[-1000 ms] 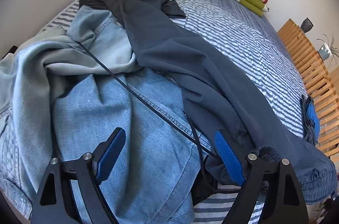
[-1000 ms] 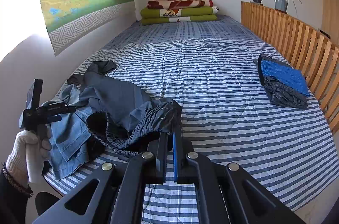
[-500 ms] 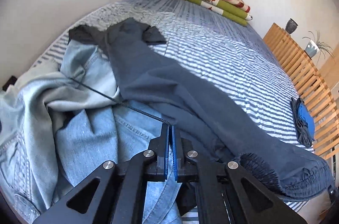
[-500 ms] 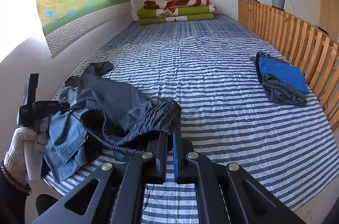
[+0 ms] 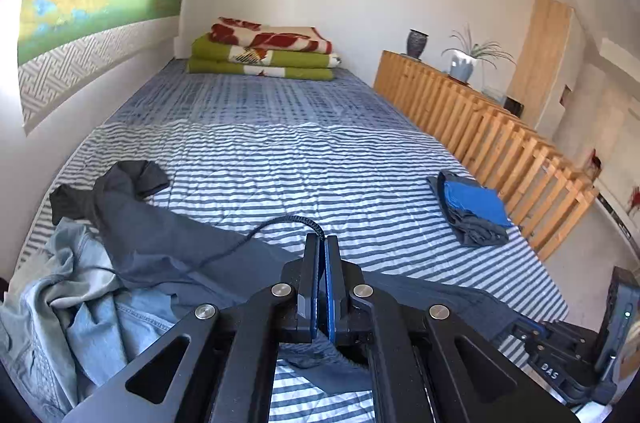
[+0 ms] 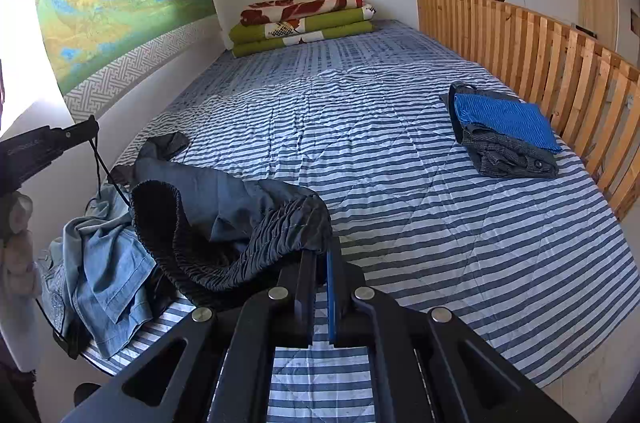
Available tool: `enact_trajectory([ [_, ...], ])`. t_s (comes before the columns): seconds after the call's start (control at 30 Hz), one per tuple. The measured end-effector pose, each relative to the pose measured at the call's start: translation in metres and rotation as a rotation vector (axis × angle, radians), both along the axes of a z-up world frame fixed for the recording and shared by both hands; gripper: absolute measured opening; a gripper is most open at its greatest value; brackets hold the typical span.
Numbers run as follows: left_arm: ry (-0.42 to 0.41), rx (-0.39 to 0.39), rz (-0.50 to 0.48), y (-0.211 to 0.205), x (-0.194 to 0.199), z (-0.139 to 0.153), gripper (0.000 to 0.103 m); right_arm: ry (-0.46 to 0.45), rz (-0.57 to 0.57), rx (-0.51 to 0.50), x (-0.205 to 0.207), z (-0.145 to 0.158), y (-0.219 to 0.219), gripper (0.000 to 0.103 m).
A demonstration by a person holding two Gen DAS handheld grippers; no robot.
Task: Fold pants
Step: 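Grasp the navy trousers leg with the left gripper while the right gripper holds the waistband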
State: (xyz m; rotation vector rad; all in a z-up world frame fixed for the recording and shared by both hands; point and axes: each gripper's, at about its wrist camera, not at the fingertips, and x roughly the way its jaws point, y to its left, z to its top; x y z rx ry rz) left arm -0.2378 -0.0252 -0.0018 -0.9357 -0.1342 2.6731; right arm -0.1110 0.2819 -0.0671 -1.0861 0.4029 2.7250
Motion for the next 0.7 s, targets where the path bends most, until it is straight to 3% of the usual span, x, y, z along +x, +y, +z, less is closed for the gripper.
enact_trajectory([
  [0.17,0.040,-0.067,-0.021,0.023,0.022,0.022,0.002,0.000,0.006,-0.002,0.004,0.001,0.000,0.004],
  [0.37,-0.072,-0.150,0.160,-0.043,0.007,0.001,0.006,0.023,0.011,-0.025,0.009,0.010,0.007,0.004],
  [0.43,-0.158,-0.180,0.203,-0.072,0.001,-0.018,0.031,0.027,0.014,-0.025,0.007,0.011,0.009,0.004],
  [0.47,-0.205,-0.185,0.224,-0.086,0.001,-0.029,0.058,0.026,0.016,-0.026,0.006,0.011,0.009,0.004],
  [0.5,-0.228,-0.182,0.256,-0.100,0.005,-0.038,0.067,0.023,0.019,-0.027,0.004,0.011,0.009,0.004],
  [0.63,-0.309,-0.199,0.319,-0.137,0.022,-0.069,0.067,0.002,0.035,-0.033,0.001,0.003,0.009,0.004],
  [0.7,-0.325,-0.164,0.318,-0.146,0.031,-0.079,0.067,-0.010,0.035,-0.030,-0.001,-0.002,0.008,0.004],
])
